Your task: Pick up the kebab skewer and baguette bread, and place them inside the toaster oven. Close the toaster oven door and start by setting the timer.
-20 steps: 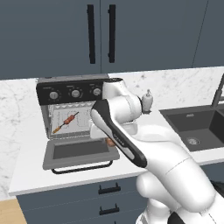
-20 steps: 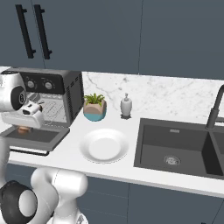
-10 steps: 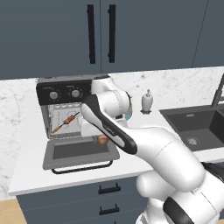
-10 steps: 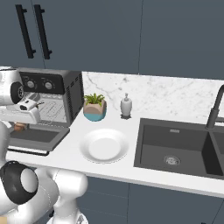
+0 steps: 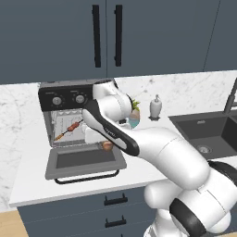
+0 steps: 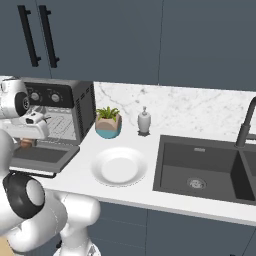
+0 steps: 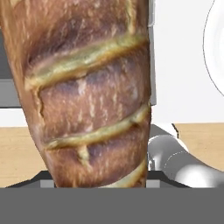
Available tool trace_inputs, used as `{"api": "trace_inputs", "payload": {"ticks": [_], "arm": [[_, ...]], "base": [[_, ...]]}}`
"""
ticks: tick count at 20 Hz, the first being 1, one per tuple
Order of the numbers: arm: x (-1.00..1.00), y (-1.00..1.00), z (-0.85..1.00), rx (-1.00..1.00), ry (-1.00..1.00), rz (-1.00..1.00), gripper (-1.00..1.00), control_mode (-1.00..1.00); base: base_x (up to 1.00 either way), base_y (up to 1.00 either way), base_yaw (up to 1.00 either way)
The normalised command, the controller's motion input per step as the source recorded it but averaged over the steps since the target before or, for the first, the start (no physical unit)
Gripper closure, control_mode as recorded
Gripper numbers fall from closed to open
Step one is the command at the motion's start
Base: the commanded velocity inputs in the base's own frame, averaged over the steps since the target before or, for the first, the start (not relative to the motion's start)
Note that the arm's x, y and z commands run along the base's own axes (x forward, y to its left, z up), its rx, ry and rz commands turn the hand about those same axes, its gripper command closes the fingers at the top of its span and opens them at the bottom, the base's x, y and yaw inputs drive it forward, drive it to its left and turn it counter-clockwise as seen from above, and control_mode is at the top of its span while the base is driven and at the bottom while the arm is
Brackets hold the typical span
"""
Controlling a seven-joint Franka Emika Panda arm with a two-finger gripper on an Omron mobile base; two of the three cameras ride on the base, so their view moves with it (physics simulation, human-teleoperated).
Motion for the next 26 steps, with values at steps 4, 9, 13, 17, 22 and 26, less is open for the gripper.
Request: {"api": "trace_inputs", "payload": {"ticks": [4,9,13,17,22,26], "arm": [[0.26,0.00,-0.01,-0.03,0.00,0.00,1.00,-1.00],[0.29,0.00,0.00,-0.01,0.00,0.00,1.00,-1.00],[0.37,0.00,-0.01,0.00,0.00,0.00,1.00,-1.00],[0.42,0.00,-0.10,0.00,0.00,0.00,1.00,-1.00],[0.39,0.00,-0.13,0.00,0.00,0.00,1.00,-1.00],[0.36,0.03,-0.19,0.00,0.00,0.00,1.00,-1.00]], "base": [[0.00,0.00,0.00],[0.00,0.00,0.00],[0.00,0.00,0.00],[0.00,0.00,0.00],[0.00,0.00,0.00],[0.00,0.00,0.00]]}}
